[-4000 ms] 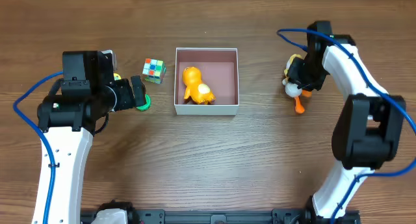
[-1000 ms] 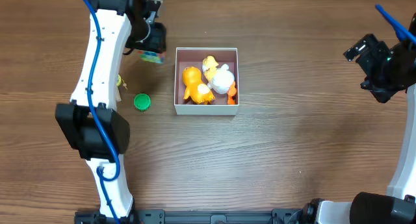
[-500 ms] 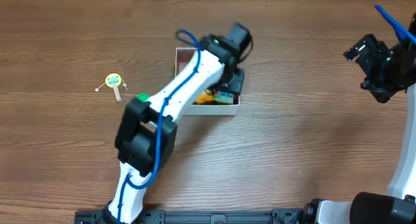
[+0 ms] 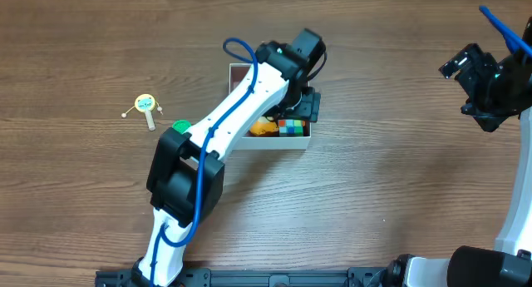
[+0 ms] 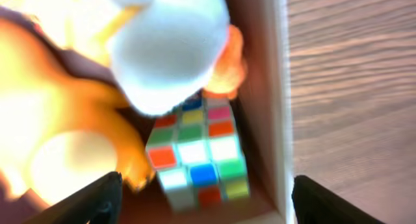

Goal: Pack container
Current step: 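Lift the Rubik's cube with the left gripper and drop it in the box, then move the left gripper to the green round toy and grasp it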

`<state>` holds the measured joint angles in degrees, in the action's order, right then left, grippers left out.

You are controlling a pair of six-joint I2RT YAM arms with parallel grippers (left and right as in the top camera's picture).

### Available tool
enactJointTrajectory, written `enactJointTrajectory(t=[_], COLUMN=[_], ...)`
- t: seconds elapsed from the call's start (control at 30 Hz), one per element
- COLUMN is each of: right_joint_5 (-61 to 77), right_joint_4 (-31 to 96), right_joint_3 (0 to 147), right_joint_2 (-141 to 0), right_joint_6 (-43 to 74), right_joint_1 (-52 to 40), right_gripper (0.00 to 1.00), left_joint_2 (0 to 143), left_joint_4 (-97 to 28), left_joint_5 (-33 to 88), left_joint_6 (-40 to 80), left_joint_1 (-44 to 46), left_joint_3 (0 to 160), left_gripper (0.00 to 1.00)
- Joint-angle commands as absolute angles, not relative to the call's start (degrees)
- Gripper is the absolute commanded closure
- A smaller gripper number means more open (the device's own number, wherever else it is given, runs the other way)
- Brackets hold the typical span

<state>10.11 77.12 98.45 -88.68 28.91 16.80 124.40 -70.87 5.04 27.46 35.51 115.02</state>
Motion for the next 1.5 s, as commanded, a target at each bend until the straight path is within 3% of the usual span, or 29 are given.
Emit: enactJointTrajectory(t=[0.0, 0.17, 0.4, 0.6, 0.7, 0.93, 1.47], right_joint_5=[10.15, 10.17, 10.17, 10.17, 10.15, 10.17, 10.17], right_joint_4=[76.79, 76.79, 76.79, 76.82, 76.79, 76.82, 76.79], right_joint_3=[98.59, 98.59, 98.59, 98.59, 98.59, 98.59, 98.59], right_joint_2=[-88.86, -88.86, -88.86, -88.86, -88.86, -88.86, -88.86], right_joint_6=[29.15, 29.15, 29.15, 29.15, 29.15, 29.15, 29.15], right_joint_1=[16.91, 16.91, 16.91, 16.91, 16.91, 16.91, 16.91], right_gripper=[0.00, 0.00, 0.00, 0.00, 0.00, 0.00, 0.00], left_joint_2=[121.16, 119.85, 119.77, 119.77, 119.77, 119.77, 119.77], left_joint_4=[-79.42, -96.68, -96.33, -85.80, -74.67, -62.78, -57.89], left_joint_5=[-4.75, -16.53, -5.63, -3.44, 0.01, 4.78, 4.08], left_joint_6=[26.79, 26.72, 19.27, 18.46, 16.49, 13.76, 11.62], left_joint_1=[34.37, 25.23, 2.74, -6.00, -7.25, -6.79, 1.91], left_joint_3=[125.16, 130.98, 125.47, 108.38, 94.89, 85.86, 80.84], left_gripper=[0.15, 0.08, 0.13, 0.15, 0.16, 0.20, 0.22])
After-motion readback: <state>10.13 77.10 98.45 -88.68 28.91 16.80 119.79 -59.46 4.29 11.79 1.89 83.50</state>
